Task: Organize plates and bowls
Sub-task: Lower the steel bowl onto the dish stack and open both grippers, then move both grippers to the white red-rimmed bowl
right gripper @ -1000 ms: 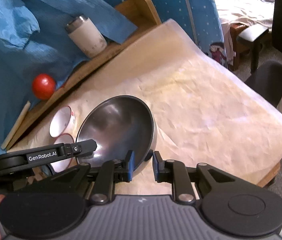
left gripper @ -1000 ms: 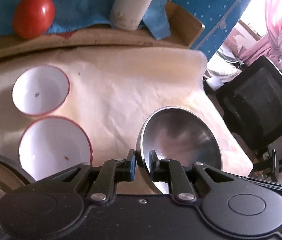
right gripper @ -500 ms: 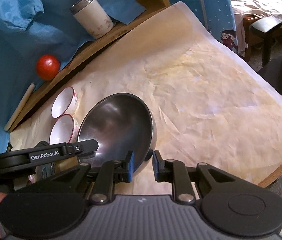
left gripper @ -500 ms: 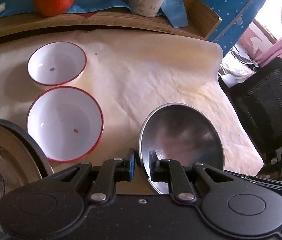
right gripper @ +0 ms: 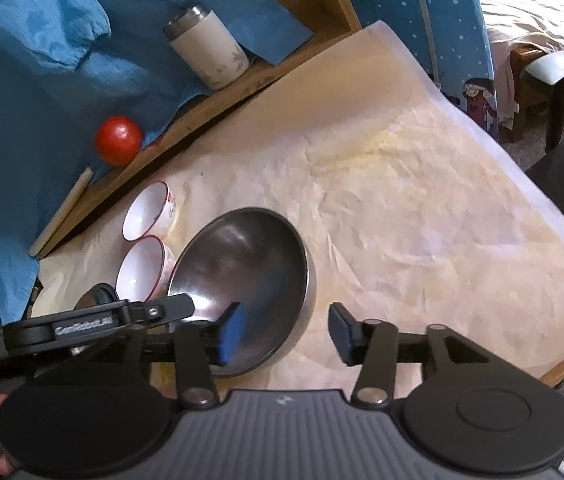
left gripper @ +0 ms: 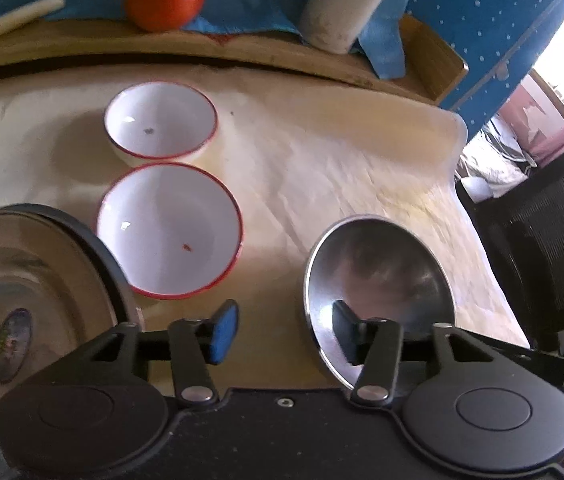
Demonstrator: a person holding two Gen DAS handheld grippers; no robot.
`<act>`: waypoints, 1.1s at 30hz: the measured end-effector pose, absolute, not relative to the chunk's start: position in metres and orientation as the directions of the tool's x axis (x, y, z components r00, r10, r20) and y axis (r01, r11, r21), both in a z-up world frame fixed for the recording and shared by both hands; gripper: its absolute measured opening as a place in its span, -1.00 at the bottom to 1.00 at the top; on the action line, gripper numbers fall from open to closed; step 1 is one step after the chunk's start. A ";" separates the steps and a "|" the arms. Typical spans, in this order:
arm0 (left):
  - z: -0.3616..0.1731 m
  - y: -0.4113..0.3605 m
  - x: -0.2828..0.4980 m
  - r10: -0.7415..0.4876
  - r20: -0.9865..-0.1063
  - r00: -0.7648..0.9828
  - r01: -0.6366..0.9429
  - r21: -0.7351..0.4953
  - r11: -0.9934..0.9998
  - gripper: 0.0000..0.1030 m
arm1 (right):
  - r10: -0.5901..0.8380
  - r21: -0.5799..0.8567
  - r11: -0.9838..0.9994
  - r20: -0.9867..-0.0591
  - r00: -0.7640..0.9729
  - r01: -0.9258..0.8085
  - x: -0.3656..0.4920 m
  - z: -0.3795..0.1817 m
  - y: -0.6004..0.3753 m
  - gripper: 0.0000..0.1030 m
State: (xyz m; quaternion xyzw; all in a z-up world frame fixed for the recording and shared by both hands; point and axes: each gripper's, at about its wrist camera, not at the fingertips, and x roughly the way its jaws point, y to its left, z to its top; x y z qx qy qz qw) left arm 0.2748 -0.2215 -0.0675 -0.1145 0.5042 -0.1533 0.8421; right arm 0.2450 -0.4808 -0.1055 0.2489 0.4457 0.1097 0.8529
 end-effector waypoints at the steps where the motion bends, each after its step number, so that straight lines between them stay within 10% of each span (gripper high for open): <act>1: -0.065 -0.220 0.273 -0.369 -0.811 0.454 0.142 -0.344 0.928 0.21 | 0.410 0.525 0.851 -0.703 0.582 0.034 0.245 -0.105 -0.483 0.14; 12: -0.035 -0.193 0.258 -0.334 -0.755 0.564 0.110 -0.332 0.937 0.92 | 0.370 0.489 0.872 -0.665 0.648 0.004 0.246 -0.093 -0.484 0.81; 33: -0.028 -0.087 0.346 -0.372 -0.769 0.519 0.102 -0.377 0.921 0.98 | 0.399 0.375 0.906 -0.601 0.692 -0.196 0.276 -0.065 -0.394 0.99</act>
